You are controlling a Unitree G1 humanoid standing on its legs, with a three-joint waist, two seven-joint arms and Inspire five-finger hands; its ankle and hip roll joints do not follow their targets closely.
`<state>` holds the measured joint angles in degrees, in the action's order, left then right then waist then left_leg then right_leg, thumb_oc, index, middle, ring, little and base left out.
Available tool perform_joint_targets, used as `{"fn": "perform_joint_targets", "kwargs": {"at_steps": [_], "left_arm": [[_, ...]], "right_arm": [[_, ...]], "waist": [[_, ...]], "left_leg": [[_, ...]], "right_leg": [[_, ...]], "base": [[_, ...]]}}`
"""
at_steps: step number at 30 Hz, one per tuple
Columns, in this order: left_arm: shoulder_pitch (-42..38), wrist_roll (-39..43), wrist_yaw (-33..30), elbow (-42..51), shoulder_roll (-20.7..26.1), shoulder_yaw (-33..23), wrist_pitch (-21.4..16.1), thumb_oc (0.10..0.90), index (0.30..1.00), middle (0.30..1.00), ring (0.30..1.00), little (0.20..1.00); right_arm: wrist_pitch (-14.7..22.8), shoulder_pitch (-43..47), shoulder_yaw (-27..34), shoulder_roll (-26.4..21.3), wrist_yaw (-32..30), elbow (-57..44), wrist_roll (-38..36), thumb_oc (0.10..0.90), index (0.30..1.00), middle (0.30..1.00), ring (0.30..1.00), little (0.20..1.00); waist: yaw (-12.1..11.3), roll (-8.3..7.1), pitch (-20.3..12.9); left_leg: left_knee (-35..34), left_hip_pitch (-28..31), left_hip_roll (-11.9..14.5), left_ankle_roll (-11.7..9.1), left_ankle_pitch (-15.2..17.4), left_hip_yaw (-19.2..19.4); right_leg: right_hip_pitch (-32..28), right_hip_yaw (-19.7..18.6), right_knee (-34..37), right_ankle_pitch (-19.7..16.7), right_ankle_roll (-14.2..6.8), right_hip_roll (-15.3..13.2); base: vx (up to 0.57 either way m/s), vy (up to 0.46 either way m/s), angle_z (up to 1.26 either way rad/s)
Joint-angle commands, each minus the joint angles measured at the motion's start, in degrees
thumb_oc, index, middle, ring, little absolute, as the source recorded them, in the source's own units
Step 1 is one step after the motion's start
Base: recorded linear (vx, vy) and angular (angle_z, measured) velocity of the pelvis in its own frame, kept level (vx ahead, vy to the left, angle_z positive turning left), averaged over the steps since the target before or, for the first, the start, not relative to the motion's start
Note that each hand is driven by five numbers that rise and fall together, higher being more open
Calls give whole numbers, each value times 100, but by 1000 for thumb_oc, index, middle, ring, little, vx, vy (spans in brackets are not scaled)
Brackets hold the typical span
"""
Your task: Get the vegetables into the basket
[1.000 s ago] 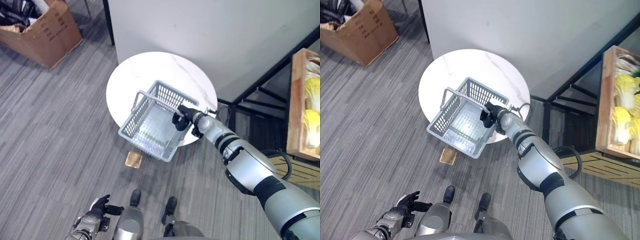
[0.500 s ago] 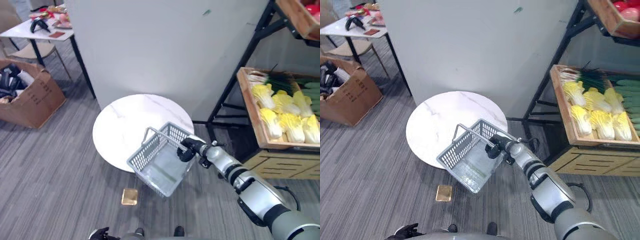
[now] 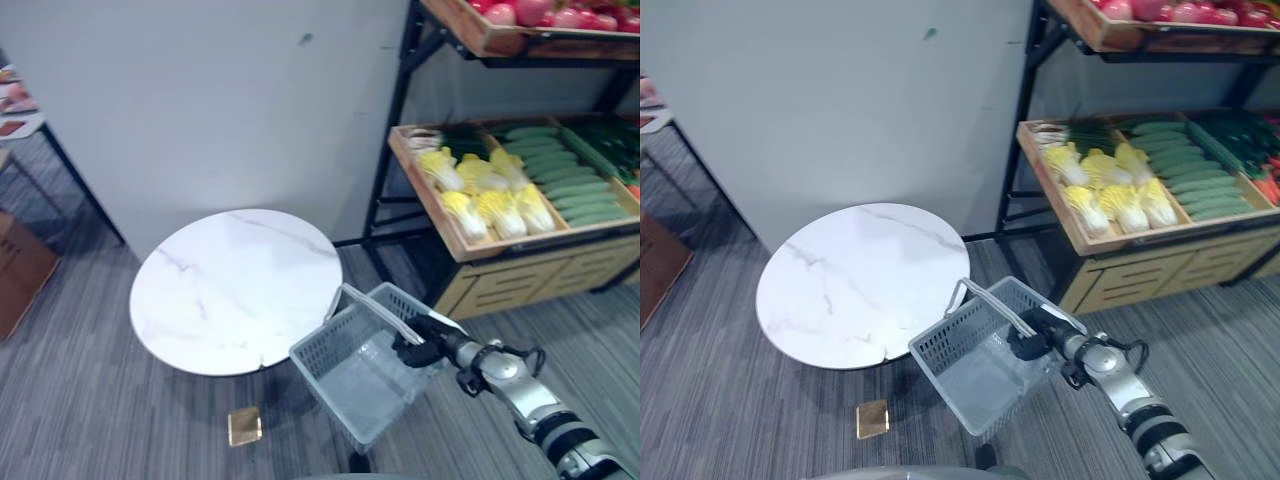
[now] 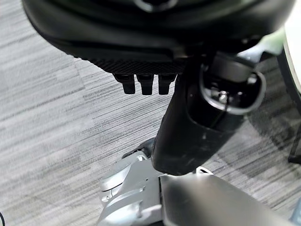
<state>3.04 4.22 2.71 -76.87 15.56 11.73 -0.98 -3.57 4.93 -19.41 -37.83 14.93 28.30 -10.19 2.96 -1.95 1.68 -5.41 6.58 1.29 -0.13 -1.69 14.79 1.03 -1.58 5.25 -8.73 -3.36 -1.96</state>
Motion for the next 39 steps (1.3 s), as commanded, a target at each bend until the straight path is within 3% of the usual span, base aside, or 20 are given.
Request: {"fn": "perform_joint_targets", "kwargs": {"at_steps": [1, 9, 22, 28, 39], "left_arm": [[-480, -176, 155, -273, -271, 143, -191, 900, 1000, 1000, 1000, 1000], [-579, -241, 165, -265, -254, 282, -190, 900, 1000, 1000, 1000, 1000], [-758, -275, 72, -241, -195, 588, -217, 900, 1000, 1000, 1000, 1000], [-759, -409, -19, -292, -126, 653, -223, 900, 1000, 1000, 1000, 1000], [-719, -442, -82, -272, -135, 603, -248, 900, 1000, 1000, 1000, 1000]], "right_arm": [[720, 746, 944, -132, -297, -102, -375, 400, 300, 300, 300, 300], [728, 342, 1364, 49, -655, 1288, -117, 400, 300, 300, 300, 300], [831, 168, 1532, 1042, -1202, 4114, -309, 400, 300, 300, 300, 300], [813, 51, 1581, 1492, -1220, 4891, -580, 400, 300, 300, 300, 300], [798, -96, 1434, 1783, -1208, 5042, -566, 400, 300, 300, 300, 300]], "waist": [[-49, 14, -64], [60, 36, -39], [63, 97, 40], [36, 88, 35], [-7, 67, 56]], "left_leg": [[41, 77, -149, 119, 508, -235], [41, 143, -138, 127, 555, -129], [41, 213, -142, 126, 610, -98], [41, 337, -139, 127, 666, -80], [41, 411, -172, 162, 697, -25]], "right_leg": [[-265, 127, -152, 554, -277, -28], [-252, 0, -171, 557, -298, 8], [-311, -30, -146, 616, -307, 24], [-400, -40, -216, 714, -307, 36], [-435, -114, -207, 689, -347, 11]], "base": [[0, 0, 0], [8, -2, -5], [25, -2, -7], [46, 5, 0], [10, 29, -1]]}}
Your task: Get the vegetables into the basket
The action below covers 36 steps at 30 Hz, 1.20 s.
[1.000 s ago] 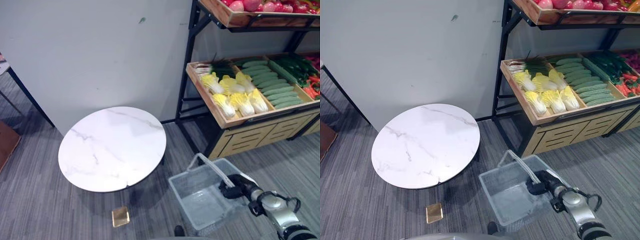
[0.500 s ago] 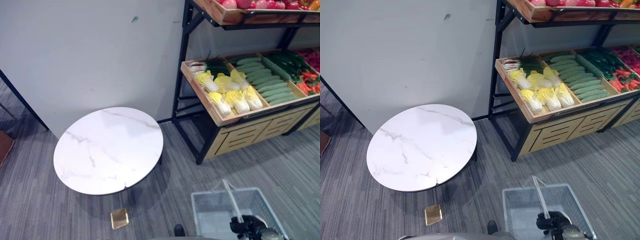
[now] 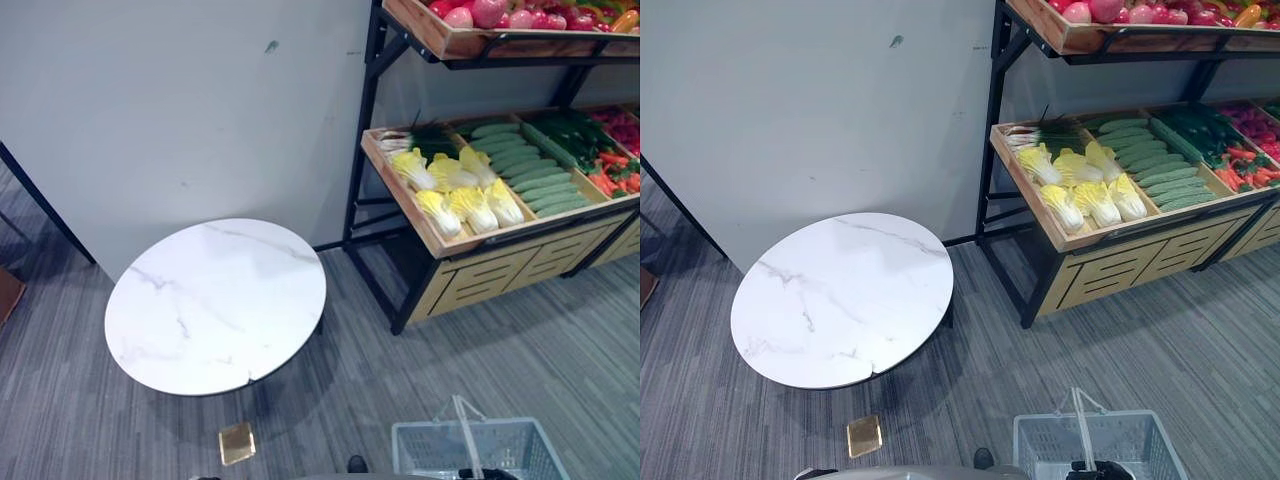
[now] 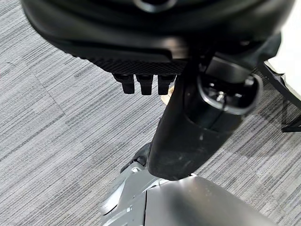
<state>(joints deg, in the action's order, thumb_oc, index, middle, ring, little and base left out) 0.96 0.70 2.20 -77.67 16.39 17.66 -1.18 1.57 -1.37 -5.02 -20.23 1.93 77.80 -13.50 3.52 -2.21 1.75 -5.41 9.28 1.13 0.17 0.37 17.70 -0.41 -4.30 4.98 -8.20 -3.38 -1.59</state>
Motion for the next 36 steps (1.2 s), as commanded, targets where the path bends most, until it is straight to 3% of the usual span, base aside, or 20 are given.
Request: {"fn": "perform_joint_targets", "kwargs": {"at_steps": [1, 12, 21, 22, 23, 27, 28, 31, 33, 36], "left_arm": [[-505, -73, -33, -200, -213, -18, -227, 900, 1000, 1000, 1000, 1000], [-513, -134, -47, -211, -188, -67, -230, 900, 1000, 1000, 1000, 1000], [-555, -225, -62, -143, -82, -63, -274, 900, 1000, 1000, 1000, 1000], [-547, -240, -72, -128, -39, -84, -275, 900, 1000, 1000, 1000, 1000], [-548, -241, -72, -127, -37, -87, -275, 900, 1000, 1000, 1000, 1000], [-475, -152, -122, -106, 39, -289, -264, 900, 1000, 1000, 1000, 1000], [-475, -152, -122, -106, 39, -290, -264, 900, 1000, 1000, 1000, 1000], [-461, -133, -127, -121, 21, -353, -265, 900, 1000, 1000, 1000, 1000], [-494, -147, -133, -123, -25, -326, -252, 900, 1000, 1000, 1000, 1000], [-505, -166, -135, -124, -45, -309, -245, 900, 1000, 1000, 1000, 1000]], "right_arm": [[282, 528, -21, 41, 91, 114, -210, 400, 300, 300, 300, 300], [247, 469, -48, 129, 88, 102, -145, 400, 300, 300, 300, 300], [239, 607, -189, 231, 101, -57, -68, 400, 300, 300, 300, 300], [240, 625, -242, 272, 104, -112, -45, 400, 300, 300, 300, 300], [239, 627, -244, 274, 103, -113, -45, 400, 300, 300, 300, 300], [263, 646, -429, 432, 81, -179, 108, 400, 300, 300, 300, 300], [263, 646, -430, 433, 80, -179, 108, 400, 300, 300, 300, 300], [255, 717, -497, 447, 74, -171, 142, 400, 300, 300, 300, 300], [253, 744, -500, 448, 77, -183, 130, 400, 300, 300, 300, 300], [256, 695, -496, 452, 96, -188, 102, 400, 300, 300, 300, 300]], "waist": [[-73, 82, 59], [-52, 74, 178], [6, 129, 472], [43, 162, 582], [28, 156, 582], [-150, 227, 694], [-142, 226, 694], [-189, 180, 628], [-150, 130, 594], [-141, 102, 589]], "left_leg": [[42, 137, -160, 138, 490, -310], [51, 89, -279, 257, 561, -207], [145, -55, -403, 402, 682, 328], [244, -25, -380, 415, 799, 459], [250, -34, -378, 413, 793, 479], [152, 14, -246, 351, 741, 1011], [148, 14, -247, 351, 737, 1004], [41, 36, -264, 322, 729, 1169], [42, 31, -283, 307, 715, 1141], [62, 60, -273, 283, 737, 1126]], "right_leg": [[-281, 144, -184, 627, -348, -24], [-116, 3, -287, 531, -471, -94], [365, -277, -519, 130, -787, -181], [427, 27, -620, 122, -827, -271], [437, 10, -615, 107, -823, -267], [508, 1805, -790, 225, -703, -755], [507, 1812, -793, 229, -703, -757], [398, 2325, -664, 118, -741, -898], [407, 2226, -650, -52, -810, -887], [340, 2215, -560, 41, -767, -850]], "base": [[0, 0, 0], [-26, 72, -4], [-50, 112, -37], [-33, 106, -44], [-26, 89, -55], [-59, 24, -60], [-34, -2, -99], [14, -26, -72], [57, -79, -31], [84, -108, -20]]}}
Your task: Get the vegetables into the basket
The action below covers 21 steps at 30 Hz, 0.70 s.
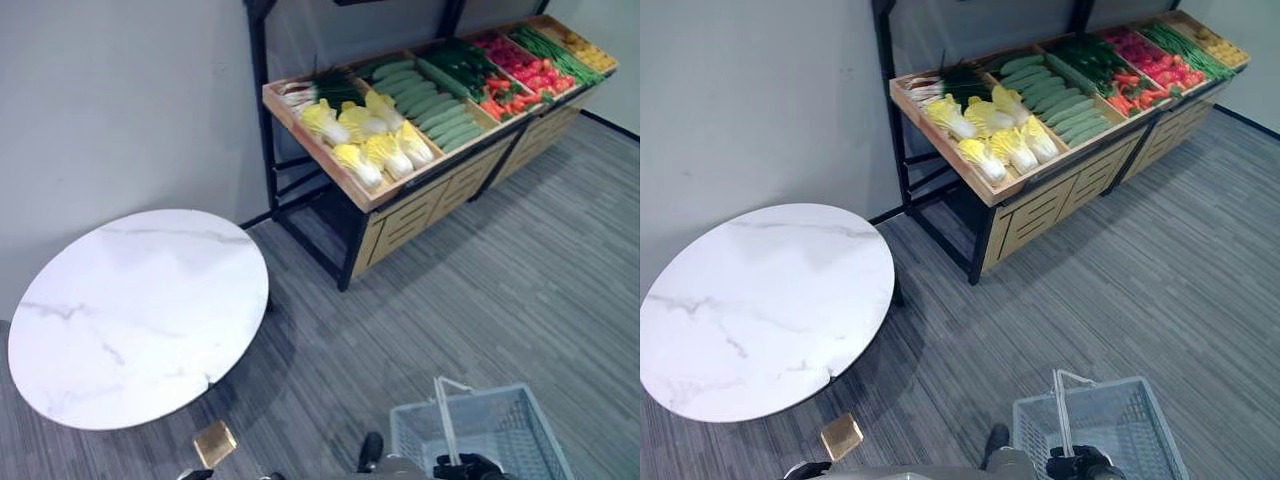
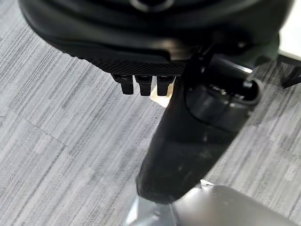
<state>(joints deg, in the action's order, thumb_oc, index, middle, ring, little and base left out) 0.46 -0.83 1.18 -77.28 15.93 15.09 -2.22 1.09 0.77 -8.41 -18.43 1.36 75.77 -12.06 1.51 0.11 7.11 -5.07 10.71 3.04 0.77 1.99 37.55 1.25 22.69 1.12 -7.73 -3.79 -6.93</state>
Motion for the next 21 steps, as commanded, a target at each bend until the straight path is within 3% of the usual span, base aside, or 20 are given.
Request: {"fn": "perform_joint_targets", "kwargs": {"at_steps": [1, 4, 16, 21], "left_arm": [[-450, -21, -34, -171, -9, -48, -127, 900, 1000, 1000, 1000, 1000], [-455, -43, -39, -184, -36, -34, -114, 900, 1000, 1000, 1000, 1000], [-603, 274, -160, -131, -168, -14, -65, 900, 1000, 1000, 1000, 1000], [-716, 409, -168, -32, -238, 59, -98, 900, 1000, 1000, 1000, 1000]], "right_arm": [[299, 442, -157, 279, 160, 14, -48, 400, 300, 300, 300, 300], [279, 405, -155, 284, 164, 22, -50, 400, 300, 300, 300, 300], [265, 411, -269, 201, 150, 39, -116, 400, 300, 300, 300, 300], [284, 423, -414, 208, 126, 58, -81, 400, 300, 300, 300, 300]], "waist": [[59, -140, 38], [68, -137, 29], [150, -13, 175], [146, -83, 194]], "left_leg": [[37, -39, -459, 199, 591, -854], [16, 17, -437, 165, 591, -877], [7, -160, 84, -312, 253, -969], [254, -330, 314, -501, 150, -1062]], "right_leg": [[131, -489, -171, 56, -705, -284], [75, -461, -163, 130, -676, -244], [377, -540, -399, 785, -336, 182], [340, -564, -293, 956, -160, 383]], "base": [[83, -83, -9], [104, -119, -1], [143, -210, 4], [142, -228, -3]]}}
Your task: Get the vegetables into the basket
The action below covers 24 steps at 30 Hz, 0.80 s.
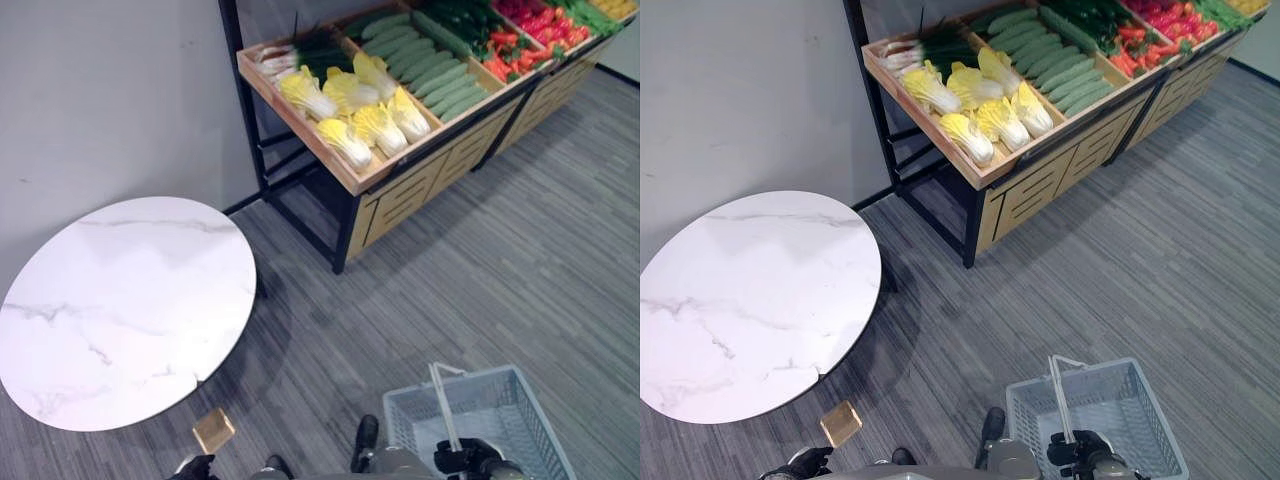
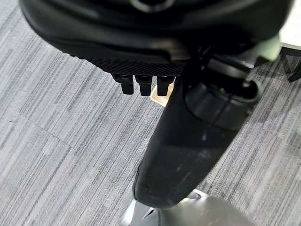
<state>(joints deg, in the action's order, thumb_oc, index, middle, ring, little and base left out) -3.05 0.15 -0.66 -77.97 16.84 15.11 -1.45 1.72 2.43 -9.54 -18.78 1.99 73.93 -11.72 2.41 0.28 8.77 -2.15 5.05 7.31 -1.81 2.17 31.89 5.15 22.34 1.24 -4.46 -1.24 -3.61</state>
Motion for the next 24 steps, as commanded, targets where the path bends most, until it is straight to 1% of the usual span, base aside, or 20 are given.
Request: {"fn": "perform_joint_targets", "kwargs": {"at_steps": [1, 3, 4, 5, 6, 7, 8, 9, 10, 11, 13, 14, 15, 16, 17, 18, 19, 21, 23, 24], "left_arm": [[-366, 311, 17, 37, -329, 57, -175, 900, 1000, 1000, 1000, 1000], [-401, 313, 4, 103, -338, 130, -202, 900, 1000, 1000, 1000, 1000], [-417, 345, 5, 128, -330, 136, -207, 900, 1000, 1000, 1000, 1000], [-435, 406, 3, 160, -326, 143, -227, 900, 1000, 1000, 1000, 1000], [-457, 473, -11, 191, -315, 135, -242, 900, 1000, 1000, 1000, 1000], [-480, 554, -7, 214, -302, 114, -251, 900, 1000, 1000, 1000, 1000], [-484, 589, -9, 225, -302, 106, -263, 900, 1000, 1000, 1000, 1000], [-467, 646, -43, 196, -314, 96, -289, 900, 1000, 1000, 1000, 1000], [-467, 646, -43, 196, -313, 96, -289, 900, 1000, 1000, 1000, 1000], [-461, 669, -43, 196, -330, 109, -300, 900, 1000, 1000, 1000, 1000], [-454, 711, -66, 180, -336, 107, -348, 900, 1000, 1000, 1000, 1000], [-454, 712, -66, 180, -336, 107, -348, 900, 1000, 1000, 1000, 1000], [-443, 711, -75, 161, -311, 88, -365, 900, 1000, 1000, 1000, 1000], [-429, 702, -57, 152, -303, 80, -370, 900, 1000, 1000, 1000, 1000], [-409, 647, -22, 163, -287, 94, -385, 900, 1000, 1000, 1000, 1000], [-396, 615, -16, 157, -272, 95, -387, 900, 1000, 1000, 1000, 1000], [-397, 615, -16, 157, -272, 96, -387, 900, 1000, 1000, 1000, 1000], [-388, 551, -3, 167, -235, 107, -390, 900, 1000, 1000, 1000, 1000], [-375, 549, 5, 159, -204, 78, -384, 900, 1000, 1000, 1000, 1000], [-376, 503, -19, 122, -201, 70, -367, 900, 1000, 1000, 1000, 1000]], "right_arm": [[222, 257, -301, 244, 63, 241, -114, 400, 300, 300, 300, 300], [235, 271, -405, 203, 58, 242, -11, 400, 300, 300, 300, 300], [240, 286, -432, 187, 68, 228, 2, 400, 300, 300, 300, 300], [251, 293, -477, 172, 74, 210, 23, 400, 300, 300, 300, 300], [249, 314, -490, 154, 64, 211, 16, 400, 300, 300, 300, 300], [241, 335, -501, 156, 69, 203, -10, 400, 300, 300, 300, 300], [239, 349, -511, 154, 70, 203, -13, 400, 300, 300, 300, 300], [235, 349, -498, 129, 63, 164, -12, 400, 300, 300, 300, 300], [235, 349, -498, 130, 63, 164, -12, 400, 300, 300, 300, 300], [239, 371, -500, 121, 56, 142, 2, 400, 300, 300, 300, 300], [260, 431, -545, 114, 48, 122, 18, 400, 300, 300, 300, 300], [260, 431, -545, 114, 48, 123, 18, 400, 300, 300, 300, 300], [275, 516, -603, 143, 60, 134, 73, 400, 300, 300, 300, 300], [261, 507, -590, 155, 65, 148, 96, 400, 300, 300, 300, 300], [263, 537, -514, 202, 42, 177, 53, 400, 300, 300, 300, 300], [268, 572, -492, 216, 40, 182, 41, 400, 300, 300, 300, 300], [268, 572, -491, 216, 40, 182, 41, 400, 300, 300, 300, 300], [270, 626, -427, 260, 25, 137, -71, 400, 300, 300, 300, 300], [265, 694, -433, 293, 49, 112, -143, 400, 300, 300, 300, 300], [266, 729, -428, 333, 57, 43, -212, 400, 300, 300, 300, 300]], "waist": [[58, -100, 28], [-8, -183, 86], [-43, -221, 123], [-111, -274, 177], [-143, -310, 208], [-180, -348, 228], [-193, -397, 216], [-241, -447, 206], [-235, -449, 198], [-260, -453, 197], [-377, -448, 196], [-372, -450, 189], [-410, -431, 161], [-410, -425, 148], [-404, -377, 154], [-412, -366, 157], [-418, -366, 158], [-445, -321, 179], [-470, -288, 220], [-459, -254, 259]], "left_leg": [[-22, 231, -107, -247, 139, -499], [591, 11, -5, -366, 13, -667], [869, -89, 19, -398, -47, -821], [1235, -240, 23, -426, -139, -1133], [1283, -302, -21, -400, -164, -1359], [1114, -371, -153, -319, -82, -1644], [890, -487, -272, -220, -38, -1806], [459, -683, -403, -145, 36, -2341], [453, -692, -407, -143, 28, -2346], [390, -769, -461, -132, 8, -2575], [308, -897, -655, -56, -37, -3291], [306, -906, -657, -55, -43, -3295], [363, -943, -771, 54, 48, -3545], [360, -887, -766, 87, 74, -3424], [417, -840, -831, 204, 146, -3221], [432, -815, -856, 249, 188, -3108], [432, -813, -855, 249, 189, -3102], [483, -766, -906, 352, 286, -2858], [511, -720, -939, 421, 348, -2727], [525, -676, -987, 491, 409, -2598]], "right_leg": [[-53, -527, -301, 628, -413, 53], [-229, -571, -116, 620, -320, 143], [-298, -600, -63, 629, -274, 179], [-371, -660, -34, 650, -217, 218], [-403, -687, -28, 695, -195, 227], [-403, -729, -12, 706, -215, 209], [-359, -747, 29, 650, -206, 163], [-340, -888, 33, 611, -242, 121], [-332, -883, 34, 610, -243, 117], [-329, -946, 18, 587, -251, 104], [-276, -1233, -9, 569, -241, 139], [-268, -1228, -8, 568, -241, 136], [-147, -1575, -186, 588, -275, 153], [-173, -1632, -172, 574, -299, 128], [-141, -1825, -206, 498, -374, 60], [-111, -1920, -222, 458, -414, 37], [-111, -1927, -223, 457, -414, 38], [-26, -2139, -258, 381, -501, -18], [32, -2247, -312, 329, -553, -51], [99, -2333, -365, 280, -620, -91]], "base": [[102, -152, 5], [113, -190, 4], [117, -210, -3], [93, -150, -12], [65, -79, -24], [7, 0, -44], [1, 75, -57], [-7, 65, -47], [30, 79, -38], [20, 74, -29], [18, 126, -38], [20, 245, -71], [37, 259, -98], [46, 506, -130], [26, 414, -119], [5, 334, -99], [-11, 203, -72], [-32, 277, -46], [-59, 291, -58], [-73, 293, -69]]}}
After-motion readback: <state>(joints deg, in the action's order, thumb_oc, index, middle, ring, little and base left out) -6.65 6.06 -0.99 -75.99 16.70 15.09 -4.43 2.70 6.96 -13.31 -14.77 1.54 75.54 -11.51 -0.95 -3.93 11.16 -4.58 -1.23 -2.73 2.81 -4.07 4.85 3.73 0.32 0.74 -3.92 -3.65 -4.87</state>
